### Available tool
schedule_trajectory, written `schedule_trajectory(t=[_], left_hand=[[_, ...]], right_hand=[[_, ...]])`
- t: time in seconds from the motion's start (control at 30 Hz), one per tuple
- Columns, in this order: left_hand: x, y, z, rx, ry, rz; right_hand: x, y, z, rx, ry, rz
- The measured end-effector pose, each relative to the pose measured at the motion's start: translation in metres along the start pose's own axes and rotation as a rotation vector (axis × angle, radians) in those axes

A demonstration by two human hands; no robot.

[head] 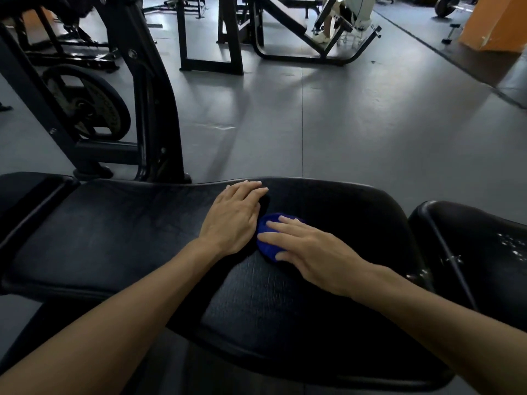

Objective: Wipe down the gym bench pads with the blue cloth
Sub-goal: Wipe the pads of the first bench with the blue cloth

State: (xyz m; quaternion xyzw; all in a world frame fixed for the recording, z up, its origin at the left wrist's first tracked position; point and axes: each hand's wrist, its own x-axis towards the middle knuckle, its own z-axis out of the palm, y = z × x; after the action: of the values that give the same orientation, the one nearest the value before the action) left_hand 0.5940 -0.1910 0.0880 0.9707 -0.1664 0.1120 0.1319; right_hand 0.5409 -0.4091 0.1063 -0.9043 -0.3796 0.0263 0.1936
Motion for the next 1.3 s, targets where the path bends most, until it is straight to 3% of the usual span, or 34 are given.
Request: schedule_trajectory(t=[0.27,0.5,0.63,0.73,0.97,1.17,1.3], left_hand=[[-0.004,0.006,-0.002,0.067,-0.080,-0.015],[-0.006,0.013,-0.005,0.103,-0.050,0.092],[-0.005,0.014,-0.006,0.122,-0.081,0.152],[-0.005,0.010,-0.004,0.155,-0.139,0.146],[0.000,0.015,-0.002,0.181,-0.117,0.115],[-0.001,0.021,-0.010,0.180,-0.174,0.126],[0.005,0.030,-0.006,0.148,-0.182,0.062]], right_hand=[[0.085,0.054,-0.020,-0.037,0.193,0.343],[-0.009,0.031,-0.013,0.034,0.100,0.096],[0.029,0.081,-0.031,-0.006,0.157,0.256],[0.050,0.080,-0.033,-0.036,0.222,0.406],[-0.041,0.024,-0.021,-0.020,0.086,0.165],[0.034,0.080,-0.049,-0.061,0.174,0.437],[-0.004,0.038,-0.037,-0.139,0.121,0.360]])
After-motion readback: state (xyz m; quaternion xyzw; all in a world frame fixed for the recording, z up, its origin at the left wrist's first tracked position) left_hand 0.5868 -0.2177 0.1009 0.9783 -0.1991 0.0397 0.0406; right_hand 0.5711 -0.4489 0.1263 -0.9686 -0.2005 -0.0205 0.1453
